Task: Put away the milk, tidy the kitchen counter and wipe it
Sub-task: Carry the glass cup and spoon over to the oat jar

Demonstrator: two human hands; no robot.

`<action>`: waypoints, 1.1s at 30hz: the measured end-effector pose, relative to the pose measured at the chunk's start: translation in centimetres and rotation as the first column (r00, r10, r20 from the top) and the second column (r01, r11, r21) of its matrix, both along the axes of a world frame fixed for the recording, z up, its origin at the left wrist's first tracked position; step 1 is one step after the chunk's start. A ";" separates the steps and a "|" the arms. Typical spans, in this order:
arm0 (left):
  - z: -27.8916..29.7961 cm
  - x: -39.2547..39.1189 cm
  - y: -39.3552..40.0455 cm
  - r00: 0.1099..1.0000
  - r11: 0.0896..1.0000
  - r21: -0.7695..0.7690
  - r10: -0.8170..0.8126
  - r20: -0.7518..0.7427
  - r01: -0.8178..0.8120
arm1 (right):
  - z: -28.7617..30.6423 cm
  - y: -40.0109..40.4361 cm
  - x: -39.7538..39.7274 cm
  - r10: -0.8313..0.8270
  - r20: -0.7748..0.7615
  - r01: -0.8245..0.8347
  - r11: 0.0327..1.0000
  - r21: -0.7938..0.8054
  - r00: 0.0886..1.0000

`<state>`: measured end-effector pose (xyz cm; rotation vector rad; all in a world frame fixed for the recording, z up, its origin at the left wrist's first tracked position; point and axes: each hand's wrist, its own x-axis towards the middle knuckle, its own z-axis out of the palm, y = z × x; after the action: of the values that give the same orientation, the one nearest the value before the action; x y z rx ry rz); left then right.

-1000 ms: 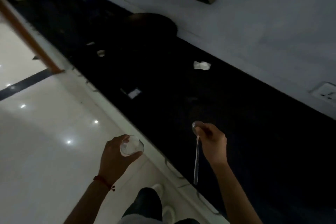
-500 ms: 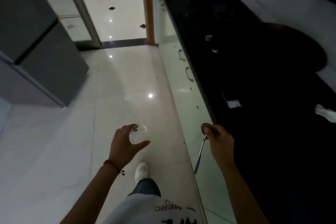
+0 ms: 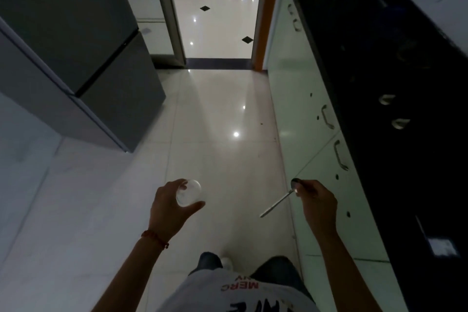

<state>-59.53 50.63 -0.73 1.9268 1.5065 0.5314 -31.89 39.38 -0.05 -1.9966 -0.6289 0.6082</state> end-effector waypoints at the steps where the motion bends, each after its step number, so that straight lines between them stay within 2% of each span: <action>1: 0.0 0.5 1.3 1.000 1.000 -0.003 0.004 0.009 -0.004 | -0.2 1.1 0.3 0.002 -0.009 -0.002 1.000 -0.007 1.000; 8: 0.2 7.5 13.5 0.998 0.999 0.027 -0.043 0.045 0.041 | -2.1 10.6 5.7 -0.018 0.015 0.019 0.999 -0.047 1.000; 14: 0.8 13.2 24.0 0.999 0.999 0.035 -0.003 0.044 0.001 | -2.7 21.6 11.4 -0.002 0.004 0.003 0.998 -0.070 1.000; 17: 1.1 14.5 28.2 0.998 1.000 0.008 0.025 0.051 -0.025 | -2.1 27.8 13.5 0.053 -0.009 -0.053 0.997 -0.061 0.999; 22: -0.2 14.5 34.8 0.997 0.996 -0.052 0.078 0.018 -0.077 | -1.2 38.1 16.0 0.123 0.052 -0.121 0.992 -0.029 0.991; 27: -2.6 14.4 44.4 0.991 0.982 -0.136 0.132 -0.024 -0.134 | -2.9 48.2 18.7 0.047 -0.008 -0.047 0.999 -0.018 0.999; 33: -2.8 17.7 59.2 0.997 0.989 -0.138 0.040 -0.070 -0.050 | -3.5 58.4 21.0 -0.074 -0.050 0.073 0.997 -0.025 0.996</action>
<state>-41.83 109.78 -3.49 1.8230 1.5894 0.3733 -10.93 97.73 -3.54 -2.0102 -0.5173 0.6228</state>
